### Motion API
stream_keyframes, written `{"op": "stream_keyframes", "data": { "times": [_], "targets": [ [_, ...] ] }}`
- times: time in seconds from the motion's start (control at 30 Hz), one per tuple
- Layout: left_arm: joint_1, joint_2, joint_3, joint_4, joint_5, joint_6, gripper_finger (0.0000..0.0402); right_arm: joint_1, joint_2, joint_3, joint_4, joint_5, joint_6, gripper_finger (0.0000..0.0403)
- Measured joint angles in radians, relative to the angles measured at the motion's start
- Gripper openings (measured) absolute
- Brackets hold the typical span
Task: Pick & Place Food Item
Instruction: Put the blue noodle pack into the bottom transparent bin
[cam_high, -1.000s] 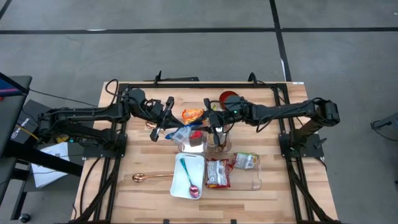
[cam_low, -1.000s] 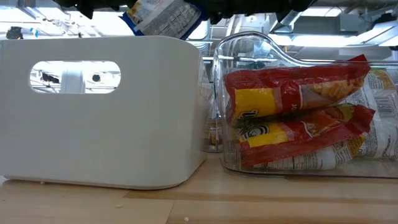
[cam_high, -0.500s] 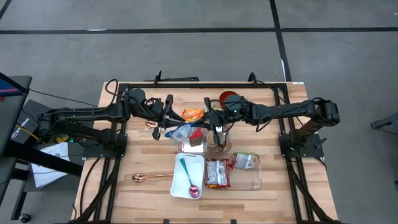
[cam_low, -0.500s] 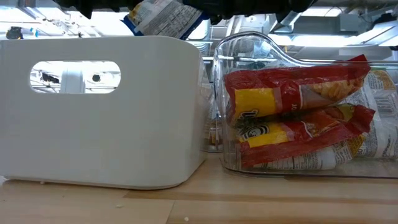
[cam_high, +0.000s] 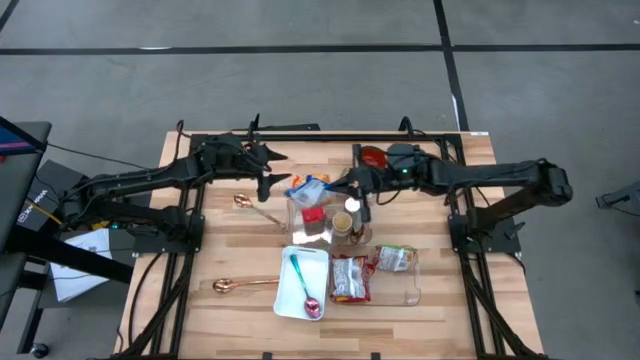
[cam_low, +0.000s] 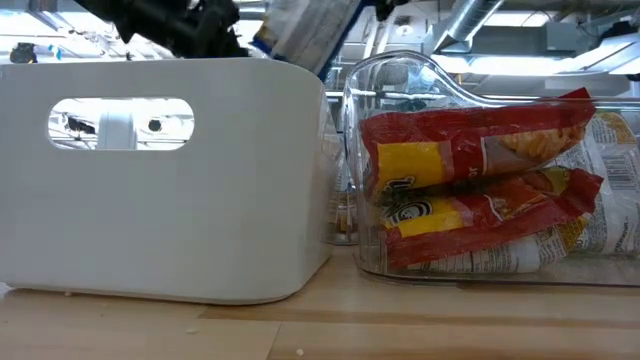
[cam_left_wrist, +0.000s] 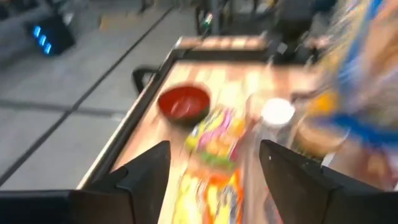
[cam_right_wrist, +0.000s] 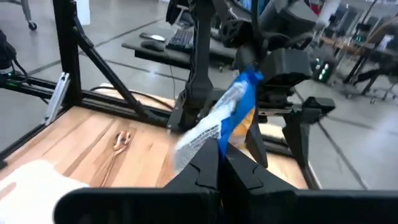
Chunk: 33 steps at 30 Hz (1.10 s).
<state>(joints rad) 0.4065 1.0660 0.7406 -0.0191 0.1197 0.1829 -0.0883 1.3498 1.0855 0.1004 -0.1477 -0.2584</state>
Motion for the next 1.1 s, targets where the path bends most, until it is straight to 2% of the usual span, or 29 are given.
{"op": "stream_keyframes", "data": {
  "times": [0.13,0.27,0.5,0.7,0.87,1.1],
  "targets": [
    [0.008,0.0,0.0,-0.122,-0.073,0.0,0.0251,0.012,-0.065,0.0,-0.138,0.067,0.027,0.0],
    [0.003,0.0,0.0,-0.254,-0.085,-0.012,0.0251,0.041,-0.12,0.0,-0.296,0.185,0.061,0.0],
    [-0.05,0.0,0.0,-0.381,-0.084,-0.06,0.0255,0.144,-0.202,0.0,-0.489,0.234,0.197,0.0],
    [-0.101,0.0,0.0,-0.392,-0.079,-0.069,0.0256,0.27,-0.25,0.0,-0.604,0.331,0.322,0.0],
    [-0.148,0.0,0.0,-0.37,-0.08,-0.094,0.0254,0.395,-0.264,0.0,-0.648,0.35,0.437,0.0],
    [-0.206,0.0,0.0,-0.333,-0.081,-0.116,0.0257,0.57,-0.248,-0.001,-0.708,0.503,0.581,0.0]
  ]
}}
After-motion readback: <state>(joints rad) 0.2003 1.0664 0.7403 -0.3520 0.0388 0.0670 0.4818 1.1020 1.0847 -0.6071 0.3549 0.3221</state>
